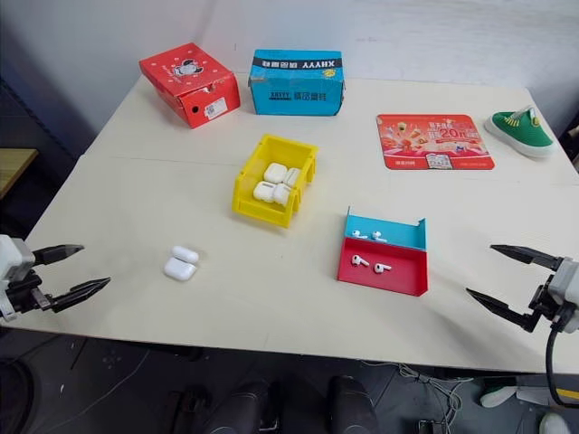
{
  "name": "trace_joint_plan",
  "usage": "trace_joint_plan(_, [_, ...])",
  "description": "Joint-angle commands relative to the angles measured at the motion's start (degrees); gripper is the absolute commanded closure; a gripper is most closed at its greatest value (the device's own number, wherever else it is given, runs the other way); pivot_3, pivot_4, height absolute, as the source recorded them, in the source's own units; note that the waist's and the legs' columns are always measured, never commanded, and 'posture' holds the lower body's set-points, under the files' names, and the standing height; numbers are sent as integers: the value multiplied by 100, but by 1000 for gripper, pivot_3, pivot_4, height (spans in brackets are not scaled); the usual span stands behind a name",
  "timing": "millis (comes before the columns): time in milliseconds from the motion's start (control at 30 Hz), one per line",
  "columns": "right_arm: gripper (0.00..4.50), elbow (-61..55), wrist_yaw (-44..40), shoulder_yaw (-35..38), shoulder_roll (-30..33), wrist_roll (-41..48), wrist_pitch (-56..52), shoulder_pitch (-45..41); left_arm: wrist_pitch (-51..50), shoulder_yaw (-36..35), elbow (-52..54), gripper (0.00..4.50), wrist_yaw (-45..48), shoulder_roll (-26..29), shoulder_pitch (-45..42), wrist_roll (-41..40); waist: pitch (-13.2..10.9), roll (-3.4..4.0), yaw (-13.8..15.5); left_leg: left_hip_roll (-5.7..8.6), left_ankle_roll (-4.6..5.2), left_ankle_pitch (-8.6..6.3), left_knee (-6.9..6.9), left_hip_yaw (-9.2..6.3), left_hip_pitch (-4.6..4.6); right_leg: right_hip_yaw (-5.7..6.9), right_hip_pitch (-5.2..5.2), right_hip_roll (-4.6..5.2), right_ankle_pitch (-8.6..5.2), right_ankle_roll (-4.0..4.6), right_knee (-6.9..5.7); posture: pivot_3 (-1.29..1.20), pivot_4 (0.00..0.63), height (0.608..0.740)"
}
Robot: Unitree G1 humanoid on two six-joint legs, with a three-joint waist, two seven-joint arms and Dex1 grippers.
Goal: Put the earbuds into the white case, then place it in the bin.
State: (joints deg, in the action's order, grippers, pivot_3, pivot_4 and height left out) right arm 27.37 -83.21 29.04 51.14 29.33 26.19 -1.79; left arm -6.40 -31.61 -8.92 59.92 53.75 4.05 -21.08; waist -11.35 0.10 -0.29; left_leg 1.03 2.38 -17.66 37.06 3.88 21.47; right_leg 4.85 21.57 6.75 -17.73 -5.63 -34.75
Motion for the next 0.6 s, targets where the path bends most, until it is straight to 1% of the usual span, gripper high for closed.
trace_joint_plan(33, [0,41,-65,21,39,20,117,-58,64,-156,165,31,-35,8,23,-93,0,0,0,0,0,0,0,0,0,0,0,0,0,0,0,0,150,740])
trace_joint_plan(267, [0,67,-69,-35,3,34,110,-71,-86,-153,190,31,-19,29,-20,-214,0,0,-1,0,0,0,1,0,0,0,0,0,0,0,0,0,150,740])
trace_joint_plan(467, [0,-207,4,-202,-101,171,-207,-156,-211,-275,219,31,-107,45,115,-203,0,0,-13,0,0,0,2,0,0,0,0,0,0,0,-1,0,150,740])
trace_joint_plan(533, [0,-471,97,-257,-202,288,-447,-207,-286,-444,125,31,-114,102,235,-195,0,0,-42,-1,0,0,0,0,0,0,0,0,0,0,-1,0,150,740])
trace_joint_plan(600, [0,-723,499,-268,-377,232,-567,-293,-512,-595,-10,31,-141,250,392,-117,0,0,-83,-3,-1,-1,-1,0,0,1,1,-1,0,0,-2,0,150,740])
